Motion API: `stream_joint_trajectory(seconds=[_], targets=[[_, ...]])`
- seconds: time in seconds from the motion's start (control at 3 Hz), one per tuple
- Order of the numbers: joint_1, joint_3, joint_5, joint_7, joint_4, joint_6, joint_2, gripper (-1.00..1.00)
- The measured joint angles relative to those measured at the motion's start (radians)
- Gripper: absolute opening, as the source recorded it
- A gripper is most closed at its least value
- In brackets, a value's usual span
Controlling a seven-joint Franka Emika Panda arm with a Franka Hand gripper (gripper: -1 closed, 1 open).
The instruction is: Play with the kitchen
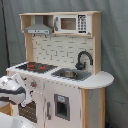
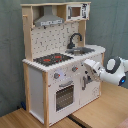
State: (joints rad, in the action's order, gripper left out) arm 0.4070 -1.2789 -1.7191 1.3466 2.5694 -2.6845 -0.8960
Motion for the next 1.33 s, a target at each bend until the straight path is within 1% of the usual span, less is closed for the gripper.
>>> stream_joint_trajectory(seconds=[0.33, 0.67, 1.0, 1.33], targets=[[0.021, -0.007, -0.076, 0.066, 0.000, -0.014, 0.000, 1.00], [0.045, -0.021, -0.165, 0.137, -0.001, -0.018, 0.002, 1.00], [0.075, -0.045, -0.249, 0.207, -0.009, -0.018, 0.003, 1.00], [0.122, -0.085, -0.313, 0.275, -0.035, -0.016, 0.003, 1.00]])
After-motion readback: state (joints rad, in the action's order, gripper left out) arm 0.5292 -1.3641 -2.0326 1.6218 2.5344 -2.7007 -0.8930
